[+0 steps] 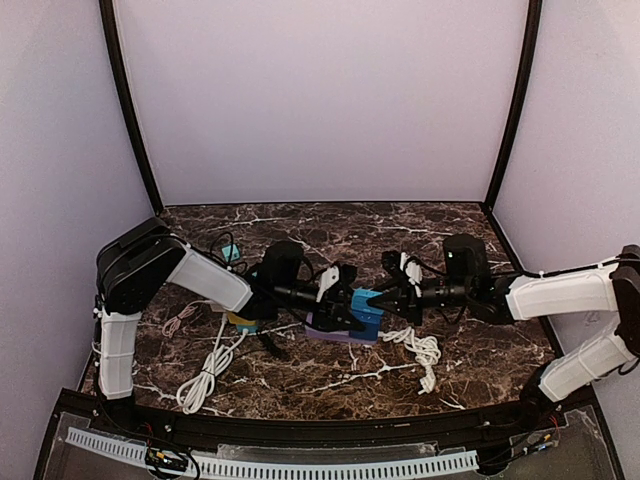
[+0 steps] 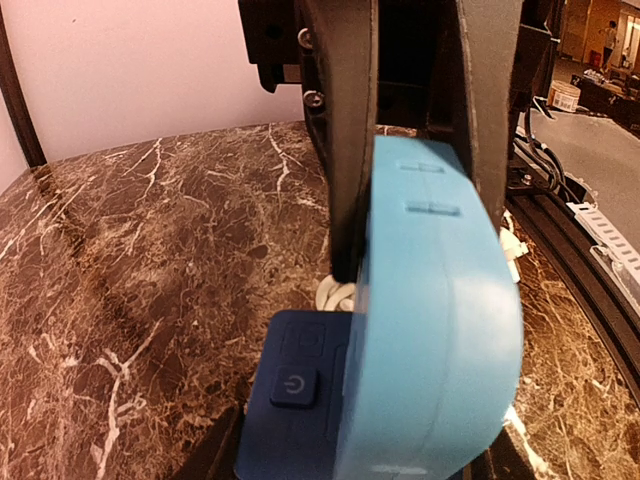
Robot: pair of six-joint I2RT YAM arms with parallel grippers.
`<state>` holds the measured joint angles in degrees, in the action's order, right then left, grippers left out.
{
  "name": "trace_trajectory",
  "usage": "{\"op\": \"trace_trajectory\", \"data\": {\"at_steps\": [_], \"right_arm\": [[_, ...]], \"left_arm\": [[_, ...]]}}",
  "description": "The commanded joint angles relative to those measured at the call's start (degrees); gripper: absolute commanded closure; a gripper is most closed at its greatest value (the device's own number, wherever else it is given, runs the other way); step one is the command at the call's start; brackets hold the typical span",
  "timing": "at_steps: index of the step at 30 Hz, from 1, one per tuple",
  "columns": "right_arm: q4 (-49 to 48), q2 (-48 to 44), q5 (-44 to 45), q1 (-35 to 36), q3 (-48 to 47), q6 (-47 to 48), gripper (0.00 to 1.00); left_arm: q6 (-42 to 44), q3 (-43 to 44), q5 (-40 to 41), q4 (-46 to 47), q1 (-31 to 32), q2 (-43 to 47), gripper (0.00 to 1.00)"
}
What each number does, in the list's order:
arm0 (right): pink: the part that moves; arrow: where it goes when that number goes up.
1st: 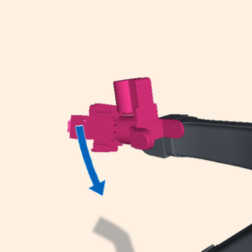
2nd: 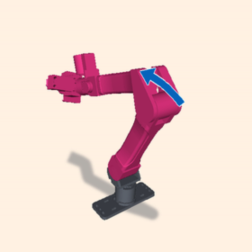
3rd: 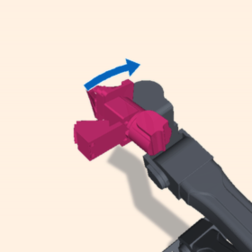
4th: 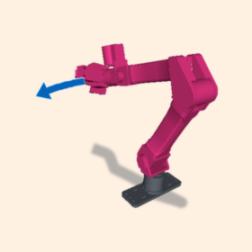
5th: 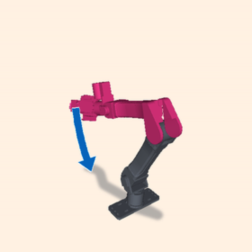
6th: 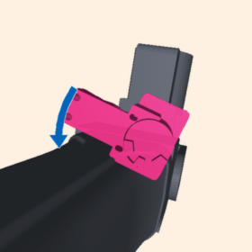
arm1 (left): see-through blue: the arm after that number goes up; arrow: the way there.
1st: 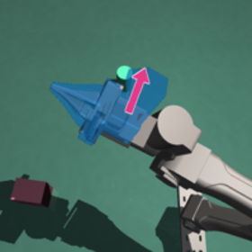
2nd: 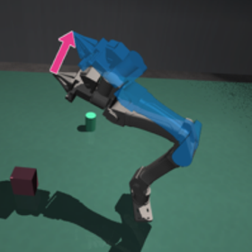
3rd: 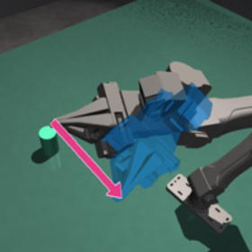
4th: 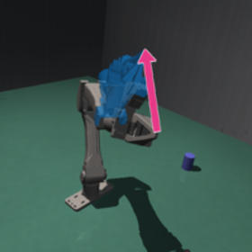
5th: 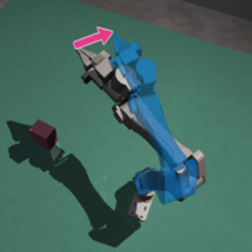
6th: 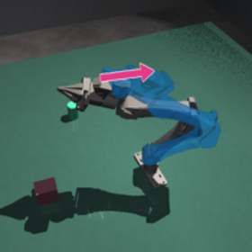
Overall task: Insert the plug
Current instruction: Insert the plug into the socket.
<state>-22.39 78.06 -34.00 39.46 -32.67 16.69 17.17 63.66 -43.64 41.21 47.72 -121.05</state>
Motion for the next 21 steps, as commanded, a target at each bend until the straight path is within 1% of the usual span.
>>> {"op": "trace_trajectory", "data": {"at_steps": [1, 6, 8, 12, 17, 21], "right_arm": [[8.88, 1.08, -2.94, 1.75, 2.01, -1.98, 1.0], [9.81, 1.82, -0.7, 1.41, 1.49, -1.69, 1.0], [9.97, 2.64, -0.21, 1.01, 0.84, -1.79, 1.0], [11.07, 4.86, 2.92, -0.05, -0.93, -2.27, 1.0], [11.35, 7.18, 2.64, -1.05, -1.37, -3.16, 1.0], [11.24, 7.32, 3.18, -1.08, -1.61, -3.08, 1.0]], "left_arm": [[-1.34, 0.17, 1.4, -5.43, -0.35, 1.34, 0.99], [-0.21, -0.14, 0.56, -5.01, -0.38, 1.39, 0.99], [1.52, -0.6, -0.52, -4.85, -0.4, 1.59, 0.99], [2.9, -1.68, -0.93, -3.31, -0.37, 2.17, 0.99], [3.11, -2.86, -1.26, -1.15, -0.42, 2.65, 0.99], [3.58, -3.67, -1.99, -0.38, -0.45, 2.79, 0.99]]}}
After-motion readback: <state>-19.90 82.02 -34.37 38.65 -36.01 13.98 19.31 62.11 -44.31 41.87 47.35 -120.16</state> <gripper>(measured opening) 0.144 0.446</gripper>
